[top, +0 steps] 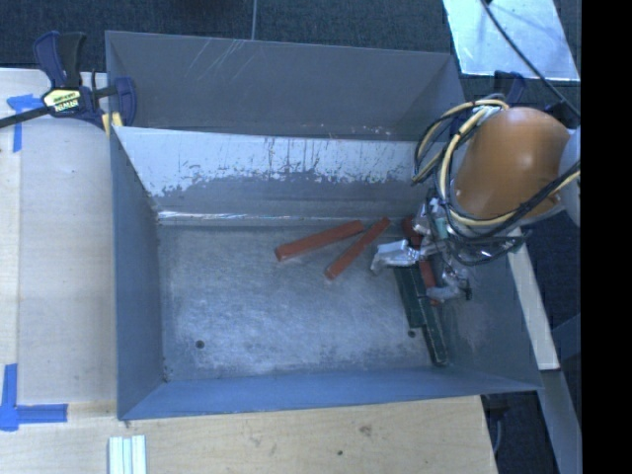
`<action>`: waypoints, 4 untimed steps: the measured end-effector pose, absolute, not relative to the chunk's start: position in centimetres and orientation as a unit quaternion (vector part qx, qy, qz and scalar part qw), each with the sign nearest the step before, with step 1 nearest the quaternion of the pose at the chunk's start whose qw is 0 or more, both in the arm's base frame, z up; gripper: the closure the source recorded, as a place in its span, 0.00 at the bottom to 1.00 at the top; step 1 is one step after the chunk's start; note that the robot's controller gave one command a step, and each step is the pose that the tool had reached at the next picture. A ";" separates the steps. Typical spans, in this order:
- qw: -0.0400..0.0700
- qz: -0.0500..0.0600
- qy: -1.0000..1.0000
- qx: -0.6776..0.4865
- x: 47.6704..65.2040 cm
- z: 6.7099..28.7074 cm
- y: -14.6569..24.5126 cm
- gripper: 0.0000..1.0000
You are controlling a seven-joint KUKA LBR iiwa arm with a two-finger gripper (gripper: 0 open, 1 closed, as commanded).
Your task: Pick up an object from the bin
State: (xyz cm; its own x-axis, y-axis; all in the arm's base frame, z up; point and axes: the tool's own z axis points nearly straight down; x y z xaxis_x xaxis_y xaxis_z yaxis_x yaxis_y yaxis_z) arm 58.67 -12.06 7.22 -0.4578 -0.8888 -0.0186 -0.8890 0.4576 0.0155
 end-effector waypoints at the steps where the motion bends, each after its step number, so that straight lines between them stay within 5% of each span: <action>1: 0.005 0.009 0.847 -0.532 63.0 7.1 -11.8 0.00; 3: 0.015 0.006 0.768 -0.640 62.7 7.7 -11.5 0.00; 4: 0.007 0.001 0.771 -0.637 62.4 7.4 -12.8 1.00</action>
Offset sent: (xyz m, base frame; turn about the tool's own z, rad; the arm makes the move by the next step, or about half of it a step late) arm 0.0411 -0.0094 -0.0022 -0.0268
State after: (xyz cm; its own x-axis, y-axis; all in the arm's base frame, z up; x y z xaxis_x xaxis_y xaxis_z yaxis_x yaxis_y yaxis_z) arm 62.36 -12.77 7.42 -0.1893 -0.9819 -0.0120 -0.9819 0.1893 -0.0061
